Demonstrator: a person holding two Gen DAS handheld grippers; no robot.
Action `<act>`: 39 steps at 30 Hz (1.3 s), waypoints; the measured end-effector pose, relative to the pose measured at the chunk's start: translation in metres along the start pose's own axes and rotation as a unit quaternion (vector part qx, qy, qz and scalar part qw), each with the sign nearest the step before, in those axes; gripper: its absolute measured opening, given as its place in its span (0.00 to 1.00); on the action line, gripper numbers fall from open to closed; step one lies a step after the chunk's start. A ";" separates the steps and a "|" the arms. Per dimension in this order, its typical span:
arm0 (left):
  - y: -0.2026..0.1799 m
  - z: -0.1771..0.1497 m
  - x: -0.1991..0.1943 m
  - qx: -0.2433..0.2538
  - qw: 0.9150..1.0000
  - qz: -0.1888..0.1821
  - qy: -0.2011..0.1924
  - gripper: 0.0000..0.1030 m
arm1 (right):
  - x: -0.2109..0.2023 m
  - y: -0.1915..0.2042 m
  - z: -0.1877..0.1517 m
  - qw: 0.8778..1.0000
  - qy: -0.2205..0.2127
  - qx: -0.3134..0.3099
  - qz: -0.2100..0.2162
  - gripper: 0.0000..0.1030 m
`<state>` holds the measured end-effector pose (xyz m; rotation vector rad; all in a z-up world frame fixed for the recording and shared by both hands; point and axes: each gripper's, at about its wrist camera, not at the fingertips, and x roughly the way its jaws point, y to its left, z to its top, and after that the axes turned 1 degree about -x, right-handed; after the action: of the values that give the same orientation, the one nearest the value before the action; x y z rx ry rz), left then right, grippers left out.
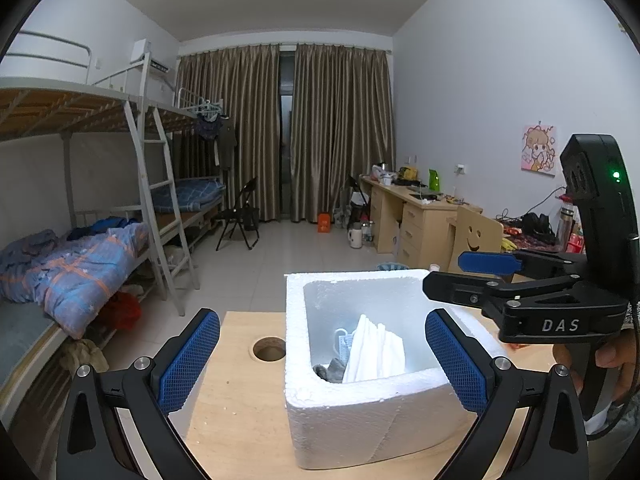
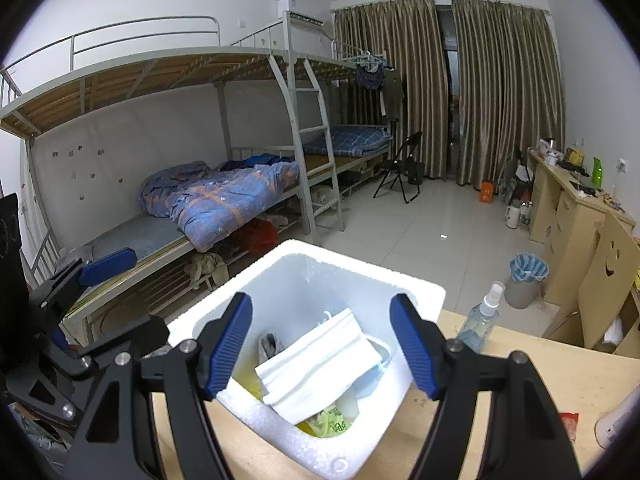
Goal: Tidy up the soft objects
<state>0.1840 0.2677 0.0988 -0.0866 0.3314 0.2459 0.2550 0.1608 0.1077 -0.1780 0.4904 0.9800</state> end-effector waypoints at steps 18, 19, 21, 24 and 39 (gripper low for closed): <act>-0.024 -0.002 -0.053 0.009 1.000 0.008 -0.018 1.00 | -0.071 0.011 -0.015 0.999 -0.040 -0.004 -0.030 1.00; -0.026 -0.002 -0.056 0.010 1.000 0.008 -0.019 1.00 | -0.075 0.011 -0.017 0.999 -0.042 -0.003 -0.031 1.00; -0.030 -0.004 -0.066 0.011 1.000 0.009 -0.023 1.00 | -0.083 0.013 -0.021 0.998 -0.044 -0.005 -0.035 1.00; -0.036 -0.005 -0.076 0.013 1.000 0.007 -0.028 1.00 | -0.095 0.017 -0.027 0.998 -0.053 -0.012 -0.044 1.00; -0.065 -0.020 -0.143 0.033 0.998 -0.002 -0.061 1.00 | -0.142 0.039 -0.054 0.994 -0.086 -0.026 -0.056 1.00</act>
<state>0.0633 0.1704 0.1302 -0.0065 0.2184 0.2355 0.1408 0.0562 0.1307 -0.1653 0.2939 0.8901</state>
